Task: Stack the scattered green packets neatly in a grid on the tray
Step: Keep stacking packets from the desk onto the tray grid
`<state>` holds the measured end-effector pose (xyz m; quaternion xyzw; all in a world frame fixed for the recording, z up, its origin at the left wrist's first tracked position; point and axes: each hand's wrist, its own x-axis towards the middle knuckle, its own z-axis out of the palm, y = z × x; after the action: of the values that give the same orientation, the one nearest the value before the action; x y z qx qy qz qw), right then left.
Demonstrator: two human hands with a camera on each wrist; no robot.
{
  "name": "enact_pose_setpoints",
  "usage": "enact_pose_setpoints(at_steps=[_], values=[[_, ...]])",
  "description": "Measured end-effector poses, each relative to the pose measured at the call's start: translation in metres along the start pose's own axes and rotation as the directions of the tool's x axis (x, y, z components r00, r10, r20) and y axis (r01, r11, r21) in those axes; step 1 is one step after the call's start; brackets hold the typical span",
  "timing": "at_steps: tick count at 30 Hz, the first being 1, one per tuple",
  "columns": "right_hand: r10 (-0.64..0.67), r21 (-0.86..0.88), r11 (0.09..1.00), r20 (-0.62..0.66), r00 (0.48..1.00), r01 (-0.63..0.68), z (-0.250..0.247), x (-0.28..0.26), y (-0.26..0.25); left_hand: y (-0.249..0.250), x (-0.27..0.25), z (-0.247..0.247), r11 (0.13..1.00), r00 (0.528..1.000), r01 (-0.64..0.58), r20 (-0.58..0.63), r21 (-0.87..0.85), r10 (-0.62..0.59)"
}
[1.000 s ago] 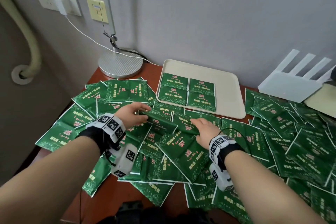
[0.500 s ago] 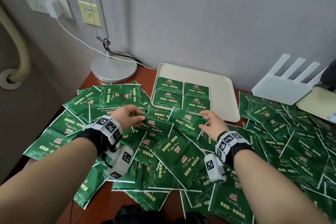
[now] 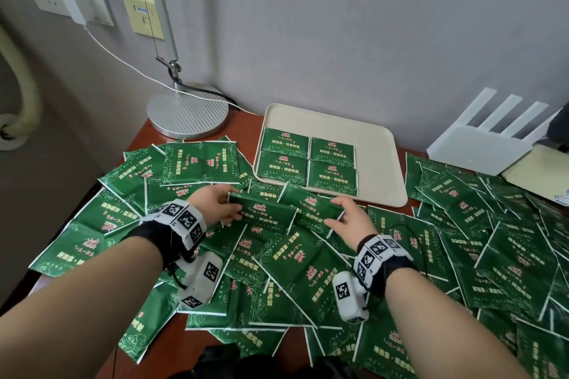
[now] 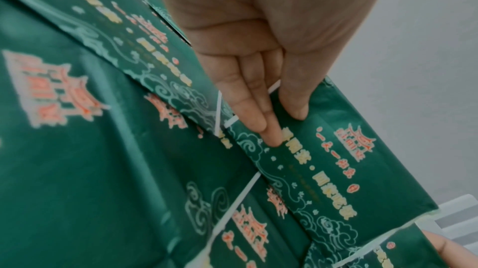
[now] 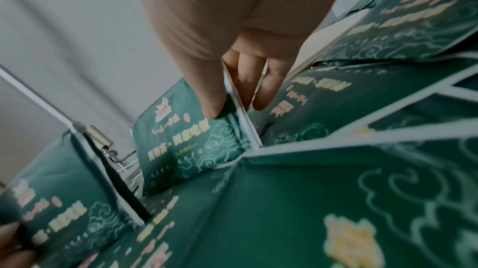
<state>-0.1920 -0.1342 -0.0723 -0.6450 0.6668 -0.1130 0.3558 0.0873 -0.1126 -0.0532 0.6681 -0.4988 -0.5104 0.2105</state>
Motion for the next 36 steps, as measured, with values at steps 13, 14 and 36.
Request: enact_pose_setpoints(at_steps=[13,14,36], values=[[0.092,0.245,0.967,-0.069,0.993,-0.073,-0.029,-0.004,-0.023,0.001,0.017,-0.007,0.971,0.999,0.025,0.028,0.238,-0.033],[0.091,0.244,0.967,-0.084,0.992,-0.068,-0.037,-0.003,-0.026,0.005,0.02,-0.01,0.971,1.0,0.01,0.021,0.239,-0.016],[0.247,0.387,0.907,-0.165,0.955,-0.168,-0.118,0.223,0.003,0.118,0.23,-0.033,0.977,0.988,0.094,-0.142,0.193,-0.067]])
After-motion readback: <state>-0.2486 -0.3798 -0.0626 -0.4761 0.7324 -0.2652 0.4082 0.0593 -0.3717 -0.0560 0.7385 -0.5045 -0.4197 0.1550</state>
